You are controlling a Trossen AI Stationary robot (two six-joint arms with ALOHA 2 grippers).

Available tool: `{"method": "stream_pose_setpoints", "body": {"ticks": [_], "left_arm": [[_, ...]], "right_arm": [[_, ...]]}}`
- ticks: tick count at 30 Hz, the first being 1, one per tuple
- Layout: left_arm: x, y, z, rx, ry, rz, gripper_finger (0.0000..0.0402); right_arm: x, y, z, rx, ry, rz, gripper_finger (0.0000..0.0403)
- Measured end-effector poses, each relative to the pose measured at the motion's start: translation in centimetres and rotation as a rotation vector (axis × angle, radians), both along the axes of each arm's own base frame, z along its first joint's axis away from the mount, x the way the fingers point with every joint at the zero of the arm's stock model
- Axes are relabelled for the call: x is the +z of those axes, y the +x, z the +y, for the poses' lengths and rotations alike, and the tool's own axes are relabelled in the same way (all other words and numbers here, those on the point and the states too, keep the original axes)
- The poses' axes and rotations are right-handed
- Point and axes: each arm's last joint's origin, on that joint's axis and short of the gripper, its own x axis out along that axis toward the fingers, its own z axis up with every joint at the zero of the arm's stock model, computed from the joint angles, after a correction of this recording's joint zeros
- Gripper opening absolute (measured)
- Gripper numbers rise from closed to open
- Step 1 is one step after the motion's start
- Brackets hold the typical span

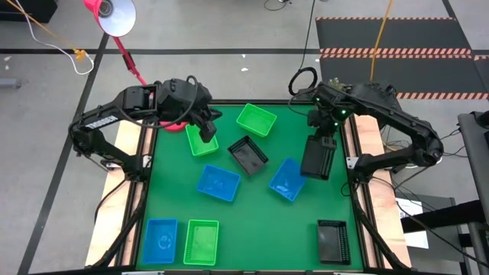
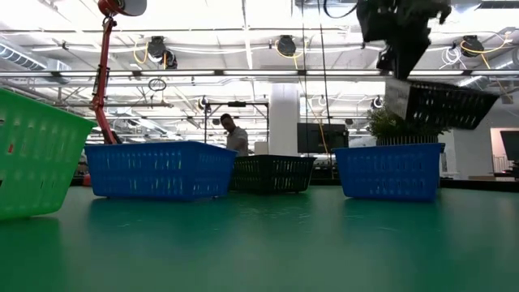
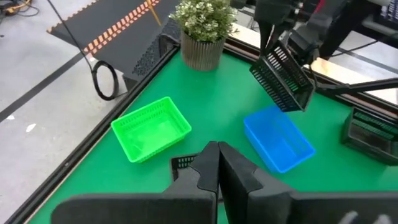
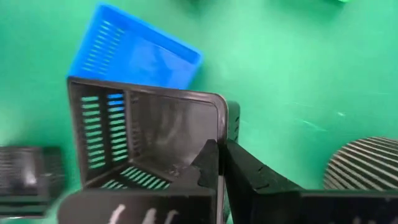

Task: Stack baskets by color
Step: Stack the top right black bin on top of the bottom black bin

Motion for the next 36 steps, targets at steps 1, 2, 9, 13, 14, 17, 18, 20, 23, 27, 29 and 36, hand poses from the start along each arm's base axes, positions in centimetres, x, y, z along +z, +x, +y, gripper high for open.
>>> {"method": "stream_pose_setpoints", "body": {"ticks": [1,2,9,13,14,17,18,20,23,27,29,36], "left_arm": [[0.0,0.0,-0.2,-0.009,-0.002,0.000,0.0006],[0.0,0.1,-0.4,-0.016,-0.005,0.000,0.0005],[-0.3,0.0,-2.1,-0.056,-0.040,0.033,0.0005],[-0.6,-0.2,-3.1,-0.083,-0.055,0.070,0.0005],[-0.7,-0.3,-3.4,-0.091,-0.057,0.078,0.0005],[-0.9,-0.4,-4.1,-0.107,-0.071,0.102,0.0005],[-0.9,-0.5,-4.4,-0.114,-0.074,0.108,0.0006],[-1.0,-0.6,-4.9,-0.130,-0.079,0.115,0.0005],[-1.0,-0.6,-5.8,-0.154,-0.087,0.112,0.0005],[-1.0,-0.7,-6.7,-0.183,-0.096,0.111,0.0005],[-1.0,-0.7,-7.2,-0.193,-0.103,0.110,0.0006],[-1.0,-0.9,-8.4,-0.212,-0.103,0.105,0.0005]], "right_arm": [[0.3,0.0,0.3,-0.007,0.028,-0.008,0.0001],[0.7,0.1,0.6,-0.015,0.053,-0.014,0.0001],[3.1,0.6,3.4,-0.045,0.128,-0.002,0.0001],[4.6,1.0,5.3,-0.046,0.151,-0.013,0.0001],[4.9,1.1,5.8,-0.044,0.158,-0.018,0.0001],[5.7,1.3,7.3,-0.035,0.188,-0.031,0.0001],[6.0,1.3,7.7,-0.025,0.205,-0.034,0.0001],[6.3,1.4,8.7,-0.009,0.232,-0.034,0.0001],[6.6,1.4,10.1,0.005,0.265,-0.018,0.0001],[6.6,1.3,11.8,0.004,0.297,0.020,0.0001],[6.6,1.2,12.6,0.004,0.311,0.040,0.0001],[6.7,0.7,15.4,0.018,0.398,0.120,0.0001]]}}
